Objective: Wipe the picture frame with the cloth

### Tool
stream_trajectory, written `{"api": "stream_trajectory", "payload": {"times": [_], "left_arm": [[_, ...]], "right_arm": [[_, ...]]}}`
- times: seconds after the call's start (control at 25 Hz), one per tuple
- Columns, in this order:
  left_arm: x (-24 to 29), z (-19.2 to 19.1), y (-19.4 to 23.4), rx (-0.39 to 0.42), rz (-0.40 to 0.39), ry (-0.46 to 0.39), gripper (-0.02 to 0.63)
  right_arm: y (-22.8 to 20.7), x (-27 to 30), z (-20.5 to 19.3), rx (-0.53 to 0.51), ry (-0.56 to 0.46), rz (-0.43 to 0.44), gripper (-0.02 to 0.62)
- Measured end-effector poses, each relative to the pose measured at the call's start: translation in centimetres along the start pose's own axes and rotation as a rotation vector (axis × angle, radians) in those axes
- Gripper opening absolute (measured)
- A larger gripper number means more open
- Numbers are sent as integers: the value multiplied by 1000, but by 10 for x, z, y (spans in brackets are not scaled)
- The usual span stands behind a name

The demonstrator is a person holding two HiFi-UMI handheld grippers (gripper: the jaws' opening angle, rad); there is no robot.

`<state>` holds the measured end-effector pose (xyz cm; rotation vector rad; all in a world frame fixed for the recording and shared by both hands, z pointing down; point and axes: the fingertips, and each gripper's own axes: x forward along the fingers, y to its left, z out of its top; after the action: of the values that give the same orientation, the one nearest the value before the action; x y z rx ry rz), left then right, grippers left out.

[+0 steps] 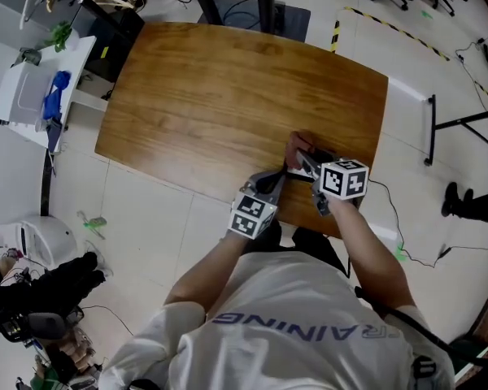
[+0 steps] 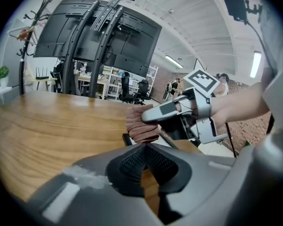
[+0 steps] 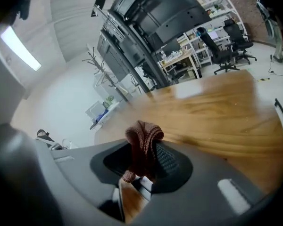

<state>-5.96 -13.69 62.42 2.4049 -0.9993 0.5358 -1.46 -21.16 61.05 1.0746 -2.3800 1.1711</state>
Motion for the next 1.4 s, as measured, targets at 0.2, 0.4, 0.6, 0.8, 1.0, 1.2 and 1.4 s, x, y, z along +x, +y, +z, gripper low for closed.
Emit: {"api": "stream_trajectory", "payload": {"times": [0.2,0.4,0.6,0.8,1.0,1.2,1.4], "left_arm": [[17,-26,2,-12,-8,84,3],[33,-39,-4,16,-33,160,3],[34,-48,-4,20,-30,201,3],[36,-50,-1,-7,-21,219,3],[36,-57,0,-37,-11,276,3],[34,-51,-1,-56,-19,224,3],[37,-44,6,-60,-33,209,3]], "right_arm": [[-9,25,-21,30,85,-48,120],[-13,30,-24,24,97,-78,120],[-11,31,-23,38,89,-66,121],[-12,30,-24,45,85,-65,121],[-18,28,-26,54,91,-86,123],[-23,25,-27,70,92,-85,124],[-26,25,-25,65,86,-90,124]]}}
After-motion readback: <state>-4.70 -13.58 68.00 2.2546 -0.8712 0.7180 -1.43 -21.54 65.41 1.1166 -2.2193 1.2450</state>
